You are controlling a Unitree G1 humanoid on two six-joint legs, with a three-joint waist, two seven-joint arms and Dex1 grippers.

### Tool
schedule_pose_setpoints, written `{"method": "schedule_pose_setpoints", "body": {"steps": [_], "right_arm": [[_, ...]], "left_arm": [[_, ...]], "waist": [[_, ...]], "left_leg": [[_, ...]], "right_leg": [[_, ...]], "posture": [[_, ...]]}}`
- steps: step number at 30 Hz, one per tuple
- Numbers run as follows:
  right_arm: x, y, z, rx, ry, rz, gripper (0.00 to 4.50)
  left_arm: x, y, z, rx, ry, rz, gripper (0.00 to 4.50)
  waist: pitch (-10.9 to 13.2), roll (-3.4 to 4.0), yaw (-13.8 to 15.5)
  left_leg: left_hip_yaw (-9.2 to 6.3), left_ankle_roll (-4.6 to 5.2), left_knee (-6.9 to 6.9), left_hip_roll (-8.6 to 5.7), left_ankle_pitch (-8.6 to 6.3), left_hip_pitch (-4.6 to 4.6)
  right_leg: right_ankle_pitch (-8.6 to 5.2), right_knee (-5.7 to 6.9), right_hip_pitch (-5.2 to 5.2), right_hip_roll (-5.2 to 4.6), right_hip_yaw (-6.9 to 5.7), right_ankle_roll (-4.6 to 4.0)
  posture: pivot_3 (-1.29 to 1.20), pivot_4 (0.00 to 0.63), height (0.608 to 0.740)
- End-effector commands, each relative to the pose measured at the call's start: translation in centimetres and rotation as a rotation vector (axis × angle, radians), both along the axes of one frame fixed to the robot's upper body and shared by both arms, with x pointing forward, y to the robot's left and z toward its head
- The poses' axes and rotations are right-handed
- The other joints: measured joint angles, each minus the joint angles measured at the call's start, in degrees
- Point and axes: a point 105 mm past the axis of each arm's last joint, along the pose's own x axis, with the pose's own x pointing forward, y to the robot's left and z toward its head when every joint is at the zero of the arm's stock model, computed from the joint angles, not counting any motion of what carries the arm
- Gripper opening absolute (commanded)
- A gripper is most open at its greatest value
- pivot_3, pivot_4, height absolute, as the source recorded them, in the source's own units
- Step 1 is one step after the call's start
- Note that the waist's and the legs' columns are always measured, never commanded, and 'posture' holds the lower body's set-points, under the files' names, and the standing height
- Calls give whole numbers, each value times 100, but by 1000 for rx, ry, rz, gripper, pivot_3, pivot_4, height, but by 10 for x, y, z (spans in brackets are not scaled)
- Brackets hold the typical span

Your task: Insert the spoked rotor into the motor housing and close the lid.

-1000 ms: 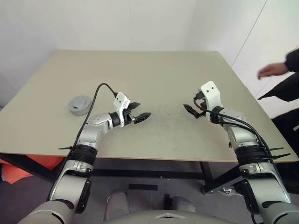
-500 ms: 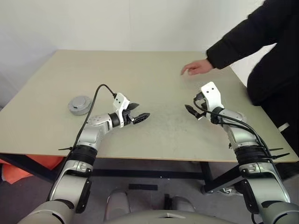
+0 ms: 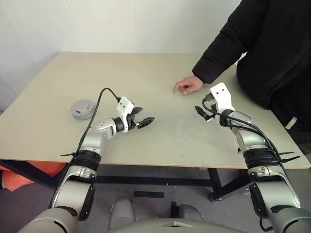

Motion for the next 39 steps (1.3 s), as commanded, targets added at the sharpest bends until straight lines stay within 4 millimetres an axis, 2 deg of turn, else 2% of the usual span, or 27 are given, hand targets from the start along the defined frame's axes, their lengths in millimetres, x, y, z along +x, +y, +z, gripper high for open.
{"method": "schedule_pose_setpoints", "body": {"steps": [1, 39], "right_arm": [[7, 1, 23, 0, -81, 0, 4500], [6, 1, 18, 12, -90, -30, 4500]], "left_arm": [[5, 3, 16, -11, -59, 11, 4473], [10, 1, 19, 2, -65, -8, 4473]], "waist": [[0, 0, 0], [1, 1, -1]], "left_leg": [[1, 0, -2, 0, 0, 0], [4, 0, -14, -1, 0, -2]], "right_leg": [[0, -1, -1, 0, 0, 0], [0, -14, -3, 0, 0, 0]], "posture": [[0, 0, 740], [0, 0, 740]]}}
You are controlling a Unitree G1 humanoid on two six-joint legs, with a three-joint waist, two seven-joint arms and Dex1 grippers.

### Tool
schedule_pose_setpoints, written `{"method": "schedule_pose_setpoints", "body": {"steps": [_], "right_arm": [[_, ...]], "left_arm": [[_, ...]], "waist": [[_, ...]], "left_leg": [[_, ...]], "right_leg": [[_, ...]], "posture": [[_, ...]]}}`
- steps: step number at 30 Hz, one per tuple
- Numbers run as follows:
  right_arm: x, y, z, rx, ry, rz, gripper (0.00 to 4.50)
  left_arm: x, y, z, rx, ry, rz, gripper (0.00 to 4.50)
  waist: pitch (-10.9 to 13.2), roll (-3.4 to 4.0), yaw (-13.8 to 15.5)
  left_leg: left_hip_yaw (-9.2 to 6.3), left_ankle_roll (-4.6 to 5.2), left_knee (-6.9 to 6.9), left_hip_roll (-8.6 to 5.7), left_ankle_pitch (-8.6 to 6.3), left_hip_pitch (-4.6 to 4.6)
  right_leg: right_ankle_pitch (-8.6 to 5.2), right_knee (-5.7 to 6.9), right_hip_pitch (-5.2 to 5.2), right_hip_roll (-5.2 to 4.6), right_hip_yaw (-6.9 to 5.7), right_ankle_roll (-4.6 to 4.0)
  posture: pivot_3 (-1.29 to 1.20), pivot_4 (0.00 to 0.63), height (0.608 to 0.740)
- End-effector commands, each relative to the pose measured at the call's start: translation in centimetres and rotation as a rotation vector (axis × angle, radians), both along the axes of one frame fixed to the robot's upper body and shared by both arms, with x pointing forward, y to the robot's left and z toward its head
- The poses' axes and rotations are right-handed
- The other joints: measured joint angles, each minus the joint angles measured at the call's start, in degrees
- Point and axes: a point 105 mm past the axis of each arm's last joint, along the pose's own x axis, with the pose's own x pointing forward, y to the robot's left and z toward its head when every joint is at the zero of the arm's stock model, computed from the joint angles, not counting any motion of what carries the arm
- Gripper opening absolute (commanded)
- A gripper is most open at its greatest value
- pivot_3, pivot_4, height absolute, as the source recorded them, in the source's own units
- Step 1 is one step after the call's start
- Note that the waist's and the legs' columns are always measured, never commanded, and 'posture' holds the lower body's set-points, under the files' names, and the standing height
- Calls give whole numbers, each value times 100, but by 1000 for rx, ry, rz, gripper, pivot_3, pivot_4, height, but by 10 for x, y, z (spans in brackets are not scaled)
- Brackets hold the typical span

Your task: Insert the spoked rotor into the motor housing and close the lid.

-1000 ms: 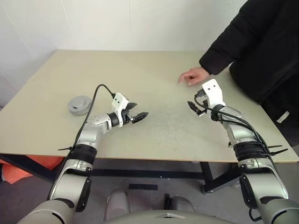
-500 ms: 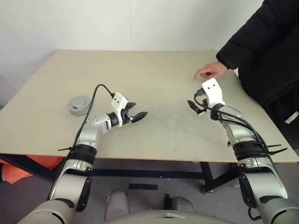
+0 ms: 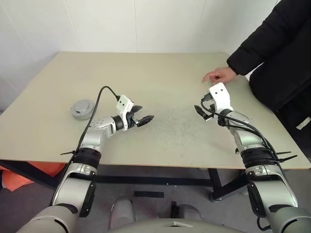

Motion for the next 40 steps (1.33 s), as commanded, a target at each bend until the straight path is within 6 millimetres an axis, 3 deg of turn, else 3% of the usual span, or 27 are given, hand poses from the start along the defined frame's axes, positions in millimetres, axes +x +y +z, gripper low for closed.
{"method": "schedule_pose_setpoints", "body": {"steps": [1, 40], "right_arm": [[2, -2, 17, 12, -65, -8, 4500], [2, 5, 13, 6, -53, 18, 4500]], "left_arm": [[5, -1, 16, -6, -62, -9, 4473], [4, -1, 11, -12, -61, 6, 4473]], "waist": [[0, 0, 0], [0, 0, 0]], "left_leg": [[0, 0, -2, 0, 0, -1], [1, 0, -6, -1, 0, 0]], "right_leg": [[0, -1, 0, 0, 0, 0], [0, -6, 0, 0, 0, 0]], "posture": [[0, 0, 740], [0, 0, 740]]}}
